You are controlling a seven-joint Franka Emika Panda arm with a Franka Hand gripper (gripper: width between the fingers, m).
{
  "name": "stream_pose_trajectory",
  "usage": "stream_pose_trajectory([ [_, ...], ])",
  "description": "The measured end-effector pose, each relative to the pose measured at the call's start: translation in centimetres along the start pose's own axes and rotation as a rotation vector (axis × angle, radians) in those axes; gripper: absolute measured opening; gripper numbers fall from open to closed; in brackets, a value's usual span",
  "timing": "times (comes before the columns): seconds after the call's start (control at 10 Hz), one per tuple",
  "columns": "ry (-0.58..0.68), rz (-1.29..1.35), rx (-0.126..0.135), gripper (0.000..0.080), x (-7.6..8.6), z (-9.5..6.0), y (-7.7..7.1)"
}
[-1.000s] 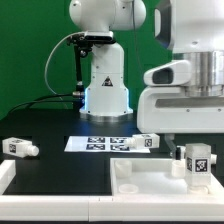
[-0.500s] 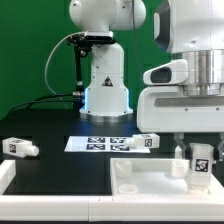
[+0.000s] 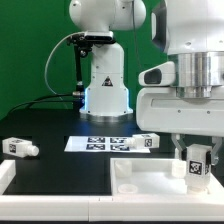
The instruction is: Assemble one leg
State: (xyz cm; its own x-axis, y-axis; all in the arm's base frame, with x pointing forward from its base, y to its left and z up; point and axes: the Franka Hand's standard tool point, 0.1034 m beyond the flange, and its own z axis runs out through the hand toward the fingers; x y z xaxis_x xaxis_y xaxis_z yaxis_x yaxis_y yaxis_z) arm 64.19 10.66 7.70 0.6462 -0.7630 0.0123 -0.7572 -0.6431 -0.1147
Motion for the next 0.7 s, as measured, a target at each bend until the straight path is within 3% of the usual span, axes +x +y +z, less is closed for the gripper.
stream_pose_trajectory([
  [0.3,-0.067,0.630,0.034,0.0289,-0.36,0.18,-0.07],
  [0.4,-0.072,0.686,0.041,0.0289,-0.39,0.16,-0.08],
  [0.5,-0.073,0.716,0.039,0.0346,-0.39,0.20,-0.08],
  [0.6,-0.061,0.612,0.037,0.0480,-0.47,0.19,-0.11],
  [0.7,-0.047,0.465,0.030,0.0480,-0.79,0.12,-0.31],
])
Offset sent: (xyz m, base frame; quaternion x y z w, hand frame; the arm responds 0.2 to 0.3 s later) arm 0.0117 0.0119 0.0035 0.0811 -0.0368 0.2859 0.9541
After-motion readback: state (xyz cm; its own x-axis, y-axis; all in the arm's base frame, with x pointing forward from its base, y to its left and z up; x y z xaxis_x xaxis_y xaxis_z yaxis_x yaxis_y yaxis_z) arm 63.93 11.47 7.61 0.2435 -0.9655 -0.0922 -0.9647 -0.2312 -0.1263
